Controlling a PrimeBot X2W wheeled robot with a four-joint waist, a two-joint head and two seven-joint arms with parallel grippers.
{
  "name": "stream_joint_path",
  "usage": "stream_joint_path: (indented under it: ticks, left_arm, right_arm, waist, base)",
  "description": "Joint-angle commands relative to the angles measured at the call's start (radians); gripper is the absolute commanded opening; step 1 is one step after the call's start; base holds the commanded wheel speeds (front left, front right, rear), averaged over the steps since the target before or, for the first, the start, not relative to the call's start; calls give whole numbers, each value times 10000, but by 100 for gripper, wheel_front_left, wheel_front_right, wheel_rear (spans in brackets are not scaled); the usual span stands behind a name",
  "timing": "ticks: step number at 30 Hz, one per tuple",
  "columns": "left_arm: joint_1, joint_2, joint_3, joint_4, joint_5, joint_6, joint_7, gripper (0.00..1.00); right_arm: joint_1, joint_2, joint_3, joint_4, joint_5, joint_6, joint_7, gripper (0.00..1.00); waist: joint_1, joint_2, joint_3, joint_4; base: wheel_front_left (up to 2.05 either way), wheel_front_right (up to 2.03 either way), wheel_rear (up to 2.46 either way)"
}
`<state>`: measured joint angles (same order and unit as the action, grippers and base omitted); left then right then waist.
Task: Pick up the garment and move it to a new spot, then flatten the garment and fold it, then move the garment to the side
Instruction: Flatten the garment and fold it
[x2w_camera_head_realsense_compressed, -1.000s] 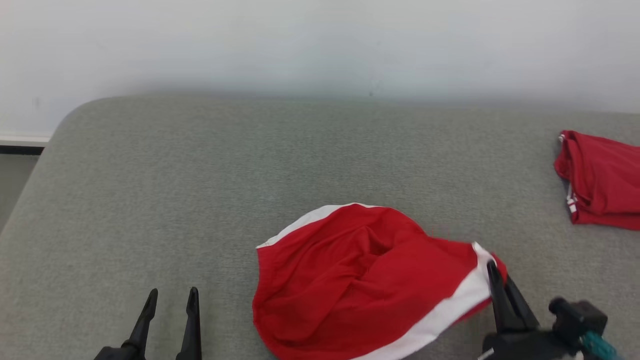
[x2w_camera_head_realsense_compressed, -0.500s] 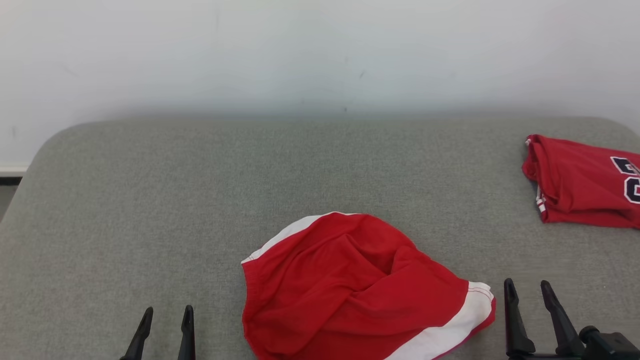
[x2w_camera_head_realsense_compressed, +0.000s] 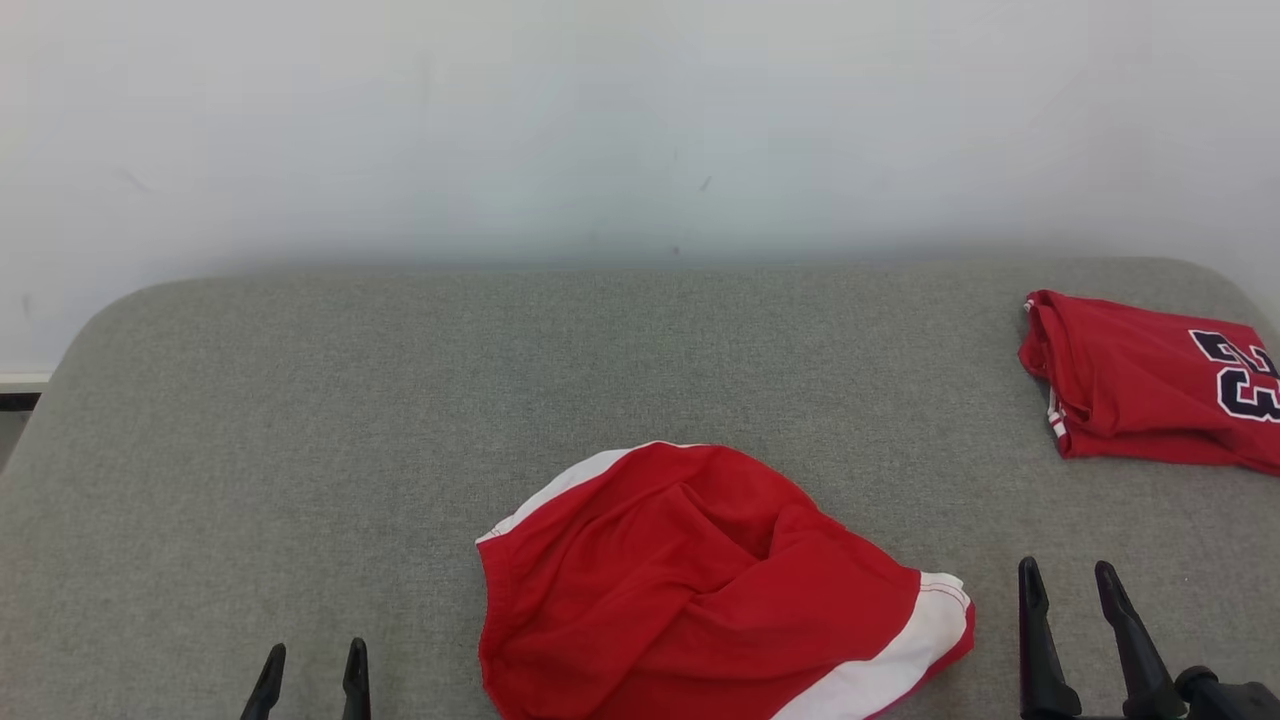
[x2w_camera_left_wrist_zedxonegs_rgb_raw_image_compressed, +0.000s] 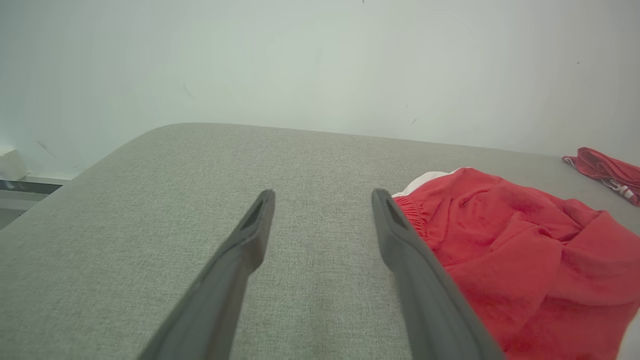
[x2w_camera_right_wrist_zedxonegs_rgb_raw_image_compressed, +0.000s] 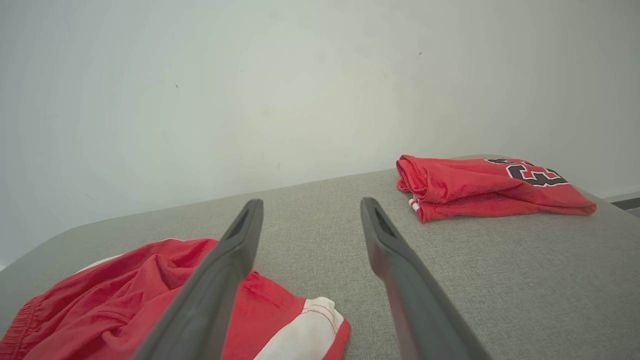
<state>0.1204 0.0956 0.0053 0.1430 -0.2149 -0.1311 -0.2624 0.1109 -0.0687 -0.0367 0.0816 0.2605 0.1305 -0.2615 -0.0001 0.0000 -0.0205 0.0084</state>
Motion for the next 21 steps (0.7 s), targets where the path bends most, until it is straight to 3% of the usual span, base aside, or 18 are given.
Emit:
stream_joint_path:
  ticks: [1,12,19,21]
  left_arm:
    - [78,38,37,-24,62,10,-33,100]
    - [485,279,-805,208,78,10,-33,100]
    - [490,653,-2627,698,-132,10,-28,100]
    - [316,812,-3541,1083,-378,10,-29,100]
  right_arm:
    - [152,35,-23,-33,-69,0,-41,100]
    - [109,-4,69,149,-50,0,-43,100]
    - [-294,-496,326,986,-32,0,-11,100]
    - [-624,-800,434,1451,41,0,39,100]
  waist:
    - [1,0,-7,0]
    - [1,0,-5,-2]
    - [1,0,110,21]
    - [1,0,167,21]
  base:
    - [0,0,0]
    - [0,0,0]
    - [0,0,0]
    - [0,0,0]
